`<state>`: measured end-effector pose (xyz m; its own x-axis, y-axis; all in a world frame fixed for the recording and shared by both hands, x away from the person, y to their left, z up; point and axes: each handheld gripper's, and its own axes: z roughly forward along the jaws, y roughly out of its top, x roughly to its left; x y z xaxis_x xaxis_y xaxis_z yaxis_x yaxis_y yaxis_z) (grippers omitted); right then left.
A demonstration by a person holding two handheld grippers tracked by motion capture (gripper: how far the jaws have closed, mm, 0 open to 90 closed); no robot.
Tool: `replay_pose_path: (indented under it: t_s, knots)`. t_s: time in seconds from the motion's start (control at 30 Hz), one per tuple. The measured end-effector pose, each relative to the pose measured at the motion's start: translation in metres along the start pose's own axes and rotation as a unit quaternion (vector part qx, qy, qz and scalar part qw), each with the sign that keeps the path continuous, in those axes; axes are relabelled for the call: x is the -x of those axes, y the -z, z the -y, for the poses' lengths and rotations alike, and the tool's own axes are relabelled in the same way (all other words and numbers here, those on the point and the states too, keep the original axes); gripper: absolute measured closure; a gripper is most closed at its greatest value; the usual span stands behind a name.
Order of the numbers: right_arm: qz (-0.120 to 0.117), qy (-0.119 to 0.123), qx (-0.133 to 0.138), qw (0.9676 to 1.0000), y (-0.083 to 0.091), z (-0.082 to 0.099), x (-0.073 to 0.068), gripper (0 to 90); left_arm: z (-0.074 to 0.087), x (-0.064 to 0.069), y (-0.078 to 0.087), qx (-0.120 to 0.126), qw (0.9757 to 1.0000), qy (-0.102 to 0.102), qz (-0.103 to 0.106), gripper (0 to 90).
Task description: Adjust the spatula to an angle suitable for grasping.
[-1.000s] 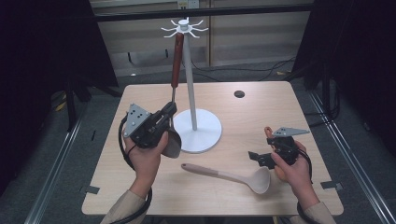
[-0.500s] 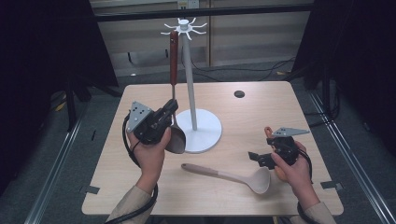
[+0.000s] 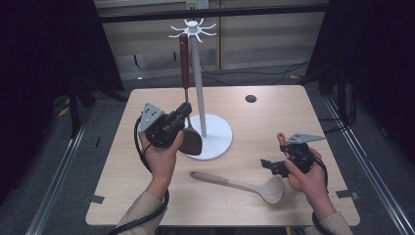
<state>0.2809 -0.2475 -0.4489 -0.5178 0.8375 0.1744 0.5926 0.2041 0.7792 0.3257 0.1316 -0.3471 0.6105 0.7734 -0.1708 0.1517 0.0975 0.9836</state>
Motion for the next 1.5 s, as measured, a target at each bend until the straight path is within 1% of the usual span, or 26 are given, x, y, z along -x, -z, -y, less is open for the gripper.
replay_pose_path:
  t_s: [0.13,0.17,0.27,0.43,0.47,0.57,0.6,0.63,0.67,0.7,0.8,0.83,0.87,0.9,0.97,1.03,1.07,1.1,1.17,1.2,1.23,1.27,1.3,1.37,1.47,1.5]
  knots:
    - [0.000,0.001,-0.001,1.0000,0.000,0.000,0.000,2.0,0.001,0.000,-0.002,0.001,1.0000,0.002,-0.001,83.1]
    - [-0.001,0.001,-0.001,1.0000,0.000,0.000,0.000,2.0,0.002,0.000,-0.004,0.007,0.9999,0.010,-0.002,82.9]
    - [-0.001,0.001,-0.001,1.0000,0.000,0.000,0.000,2.0,0.002,-0.001,-0.006,-0.003,1.0000,0.000,-0.003,82.7]
    - [-0.001,-0.001,-0.001,1.0000,0.000,0.000,0.000,2.0,0.001,-0.001,-0.010,0.001,0.9999,0.009,-0.006,82.6]
    - [-0.001,-0.001,-0.001,1.0000,0.000,0.000,0.000,2.0,0.001,-0.002,-0.010,-0.002,1.0000,0.002,-0.007,82.6]
    - [-0.002,0.000,-0.002,1.0000,0.000,0.001,0.001,2.0,0.002,-0.004,-0.013,-0.005,1.0000,0.001,-0.008,81.2]
    - [-0.002,-0.001,-0.001,1.0000,0.000,0.001,0.001,2.0,0.003,-0.004,-0.014,0.001,0.9999,0.012,-0.010,81.2]
    - [-0.002,-0.001,-0.001,1.0000,0.000,0.001,0.001,2.0,0.003,-0.004,-0.015,0.003,0.9999,0.012,-0.012,81.2]
    - [-0.001,-0.001,-0.001,1.0000,0.000,0.001,0.001,2.0,0.003,-0.006,-0.014,-0.006,0.9999,0.000,-0.012,81.2]
    - [-0.002,0.000,-0.001,1.0000,0.000,0.001,0.001,2.0,0.004,-0.006,-0.015,-0.002,0.9999,0.006,-0.014,81.2]
    - [-0.002,0.000,-0.002,1.0000,0.000,0.001,0.001,2.0,0.004,-0.008,-0.016,-0.006,0.9999,0.001,-0.012,81.0]
    - [-0.002,0.000,-0.002,1.0000,0.000,0.001,0.001,2.0,0.005,-0.007,-0.017,0.002,0.9998,0.011,-0.015,81.0]
    - [-0.002,0.000,-0.001,1.0000,0.000,0.001,0.001,2.0,0.005,-0.008,-0.017,-0.004,0.9999,0.003,-0.014,81.0]
    - [-0.002,0.000,-0.002,1.0000,0.000,0.001,0.001,2.0,0.005,-0.008,-0.018,-0.001,0.9999,0.007,-0.014,80.9]
    - [-0.001,-0.001,-0.001,1.0000,0.000,0.001,0.001,2.0,0.004,-0.009,-0.017,-0.008,0.9999,-0.001,-0.014,80.9]
    - [-0.001,0.000,0.000,1.0000,0.000,0.001,0.002,2.0,0.003,-0.007,-0.015,0.003,0.9998,0.002,-0.021,80.7]
    - [-0.002,0.000,0.000,1.0000,0.001,0.001,0.002,2.0,0.001,-0.005,-0.012,0.018,0.9995,-0.003,-0.027,80.8]
    - [-0.002,0.000,0.000,1.0000,0.001,0.001,0.002,2.0,0.001,-0.005,-0.012,0.018,0.9995,-0.003,-0.027,80.8]
    - [-0.001,0.000,-0.001,1.0000,0.001,0.001,0.001,2.0,-0.005,-0.004,-0.006,0.038,0.9989,-0.007,-0.026,80.4]
    - [-0.001,0.000,-0.001,1.0000,0.001,0.001,0.001,2.0,-0.005,-0.004,-0.006,0.038,0.9989,-0.007,-0.026,80.4]
    - [-0.001,-0.001,0.000,1.0000,0.001,0.001,0.001,2.0,-0.011,-0.002,-0.003,0.055,0.9982,-0.008,-0.021,80.6]
    - [-0.001,-0.001,0.000,1.0000,0.001,0.000,0.001,2.0,-0.011,-0.002,-0.003,0.055,0.9982,-0.008,-0.021,81.5]
    - [0.000,0.000,0.000,1.0000,0.001,0.000,0.001,2.0,-0.019,0.001,-0.001,0.073,0.9971,-0.009,-0.019,83.7]
    - [-0.001,0.000,0.001,1.0000,0.001,0.000,0.001,2.0,-0.027,0.003,0.000,0.088,0.9959,-0.012,-0.016,90.0]
    - [0.000,-0.001,0.000,1.0000,0.001,0.000,0.001,2.0,-0.036,0.006,-0.001,0.102,0.9947,-0.008,-0.008,90.0]
    - [-0.001,0.001,-0.001,1.0000,0.000,0.000,0.000,2.0,-0.041,0.007,-0.001,0.104,0.9944,-0.014,-0.009,90.0]
